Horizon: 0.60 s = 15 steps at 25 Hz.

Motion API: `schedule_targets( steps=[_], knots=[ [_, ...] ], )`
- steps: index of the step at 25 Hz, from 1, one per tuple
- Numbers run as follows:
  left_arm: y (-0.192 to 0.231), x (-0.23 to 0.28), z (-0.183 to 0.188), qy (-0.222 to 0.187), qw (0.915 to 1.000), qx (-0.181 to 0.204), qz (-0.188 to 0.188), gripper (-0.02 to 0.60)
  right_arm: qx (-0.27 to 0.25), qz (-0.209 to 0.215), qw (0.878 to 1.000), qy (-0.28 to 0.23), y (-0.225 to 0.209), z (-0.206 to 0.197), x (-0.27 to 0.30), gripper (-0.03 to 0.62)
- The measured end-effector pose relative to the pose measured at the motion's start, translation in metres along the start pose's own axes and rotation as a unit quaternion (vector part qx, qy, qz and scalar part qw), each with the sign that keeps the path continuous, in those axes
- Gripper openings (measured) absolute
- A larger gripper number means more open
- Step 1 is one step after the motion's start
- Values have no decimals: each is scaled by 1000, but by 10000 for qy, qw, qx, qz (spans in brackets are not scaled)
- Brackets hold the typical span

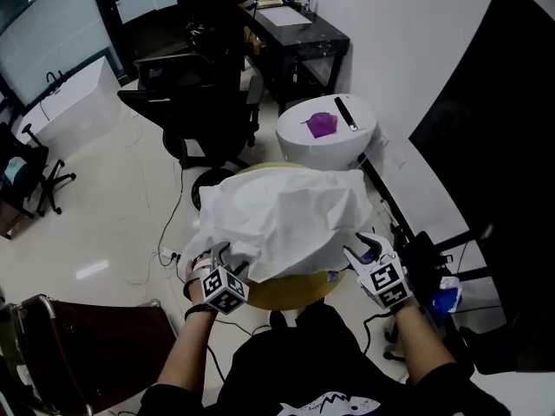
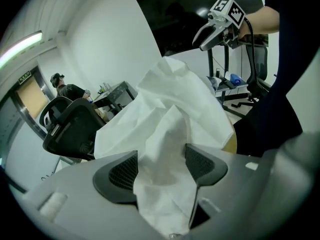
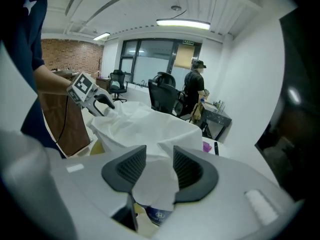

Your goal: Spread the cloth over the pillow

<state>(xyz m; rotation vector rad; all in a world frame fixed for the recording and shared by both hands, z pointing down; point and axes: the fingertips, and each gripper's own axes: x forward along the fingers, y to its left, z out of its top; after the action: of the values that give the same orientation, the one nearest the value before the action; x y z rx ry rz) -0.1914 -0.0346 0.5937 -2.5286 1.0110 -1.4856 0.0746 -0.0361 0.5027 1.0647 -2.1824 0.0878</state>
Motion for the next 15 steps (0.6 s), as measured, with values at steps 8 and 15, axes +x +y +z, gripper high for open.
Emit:
schedule_targets(
  steps=[8, 15],
  knots=[
    [6, 13, -9, 243, 9997, -37, -49, 278, -625, -56, 9972, 415, -14, -8, 34, 193],
    [11, 15, -11, 338, 9993, -90, -108, 220, -1351, 89, 9867, 900, -27, -27, 72, 193]
  ],
)
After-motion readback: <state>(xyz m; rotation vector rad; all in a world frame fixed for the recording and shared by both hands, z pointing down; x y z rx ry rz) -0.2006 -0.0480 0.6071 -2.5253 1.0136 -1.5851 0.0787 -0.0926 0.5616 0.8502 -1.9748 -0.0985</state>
